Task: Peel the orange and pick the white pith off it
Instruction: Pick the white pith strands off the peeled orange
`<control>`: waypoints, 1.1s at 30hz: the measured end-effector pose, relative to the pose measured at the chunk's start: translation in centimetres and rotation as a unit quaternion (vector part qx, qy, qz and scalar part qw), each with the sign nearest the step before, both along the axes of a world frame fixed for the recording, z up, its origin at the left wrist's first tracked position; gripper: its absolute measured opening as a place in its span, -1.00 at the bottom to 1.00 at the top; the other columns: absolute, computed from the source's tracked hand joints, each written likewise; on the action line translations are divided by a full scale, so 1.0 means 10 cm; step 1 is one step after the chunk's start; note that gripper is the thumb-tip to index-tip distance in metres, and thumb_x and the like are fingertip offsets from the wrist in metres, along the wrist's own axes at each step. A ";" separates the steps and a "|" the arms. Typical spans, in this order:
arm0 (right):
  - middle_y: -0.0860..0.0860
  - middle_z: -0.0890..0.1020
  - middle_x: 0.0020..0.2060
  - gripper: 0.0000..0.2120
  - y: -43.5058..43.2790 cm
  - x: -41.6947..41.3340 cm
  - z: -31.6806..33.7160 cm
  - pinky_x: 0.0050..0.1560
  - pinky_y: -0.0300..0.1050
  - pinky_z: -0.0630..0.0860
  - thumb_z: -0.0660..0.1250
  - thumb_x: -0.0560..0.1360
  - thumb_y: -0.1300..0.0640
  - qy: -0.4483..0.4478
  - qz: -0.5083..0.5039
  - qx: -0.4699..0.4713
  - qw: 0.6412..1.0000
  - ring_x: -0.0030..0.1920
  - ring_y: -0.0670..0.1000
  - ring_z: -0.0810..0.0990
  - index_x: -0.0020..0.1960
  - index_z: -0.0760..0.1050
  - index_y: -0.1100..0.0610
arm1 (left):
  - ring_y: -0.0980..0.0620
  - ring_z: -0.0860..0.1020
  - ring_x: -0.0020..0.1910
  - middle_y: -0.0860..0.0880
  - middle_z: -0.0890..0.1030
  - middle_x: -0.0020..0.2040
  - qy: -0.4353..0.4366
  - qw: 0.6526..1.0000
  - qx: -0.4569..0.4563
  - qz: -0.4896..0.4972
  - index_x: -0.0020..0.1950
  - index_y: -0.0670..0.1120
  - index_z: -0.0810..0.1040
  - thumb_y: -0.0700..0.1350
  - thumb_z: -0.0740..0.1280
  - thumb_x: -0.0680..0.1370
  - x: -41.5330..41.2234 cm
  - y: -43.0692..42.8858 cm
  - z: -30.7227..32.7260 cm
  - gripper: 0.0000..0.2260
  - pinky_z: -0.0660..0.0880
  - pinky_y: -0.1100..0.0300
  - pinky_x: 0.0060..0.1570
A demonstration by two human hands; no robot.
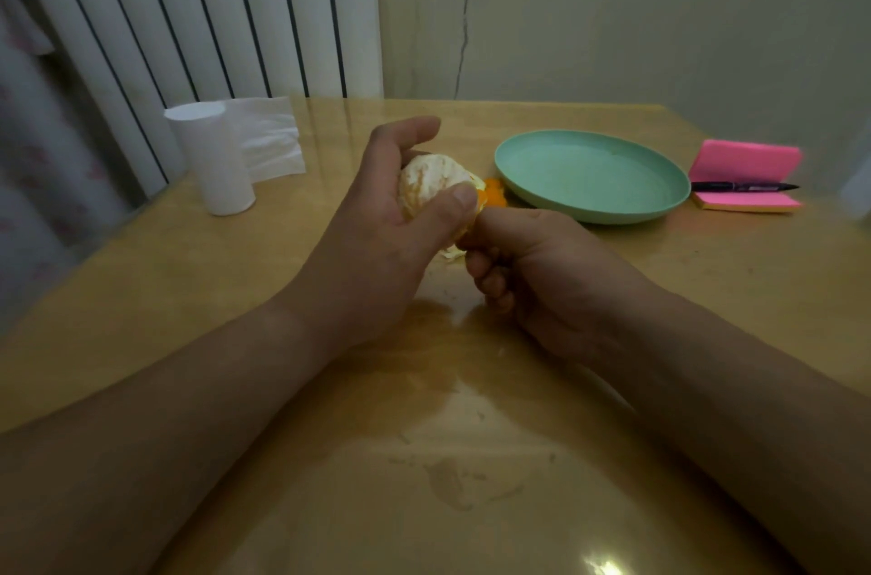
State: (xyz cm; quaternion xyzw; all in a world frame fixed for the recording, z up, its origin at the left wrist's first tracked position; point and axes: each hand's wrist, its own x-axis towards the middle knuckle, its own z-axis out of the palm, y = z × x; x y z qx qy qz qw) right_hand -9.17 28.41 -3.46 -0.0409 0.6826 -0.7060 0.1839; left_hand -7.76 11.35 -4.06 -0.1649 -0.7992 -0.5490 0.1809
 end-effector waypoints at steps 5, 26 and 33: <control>-0.01 0.52 -0.40 -0.93 0.01 -0.01 -0.02 -0.41 -0.16 0.30 0.39 0.55 0.13 0.036 -0.011 0.030 0.999 -0.43 -0.07 0.38 -0.08 0.59 0.13 | 0.34 0.55 0.13 0.20 0.46 0.26 -0.031 0.999 0.014 0.008 0.56 0.15 0.33 0.04 0.35 0.69 -0.02 0.01 -0.01 -0.55 0.55 0.41 0.05; 0.08 0.56 -0.40 -0.87 0.08 -0.06 -0.04 -0.44 -0.15 0.28 0.35 0.57 0.28 0.138 0.033 0.038 0.989 -0.45 0.00 0.37 -0.14 0.53 0.13 | 0.01 0.70 -0.02 -0.08 0.72 -0.02 -0.267 0.890 0.340 -0.143 0.20 -0.17 0.59 -0.07 0.25 0.70 -0.10 -0.04 0.08 -0.79 0.66 0.06 0.07; 0.07 0.56 -0.40 -0.93 0.12 -0.10 -0.04 -0.44 -0.16 0.29 0.36 0.57 0.28 0.144 0.034 0.044 0.988 -0.42 0.03 0.38 -0.07 0.55 0.16 | -0.04 0.68 -0.05 -0.18 0.69 0.07 -0.291 0.867 0.379 -0.141 0.26 -0.19 0.55 0.00 0.25 0.69 -0.10 -0.06 0.10 -0.71 0.64 0.12 -0.14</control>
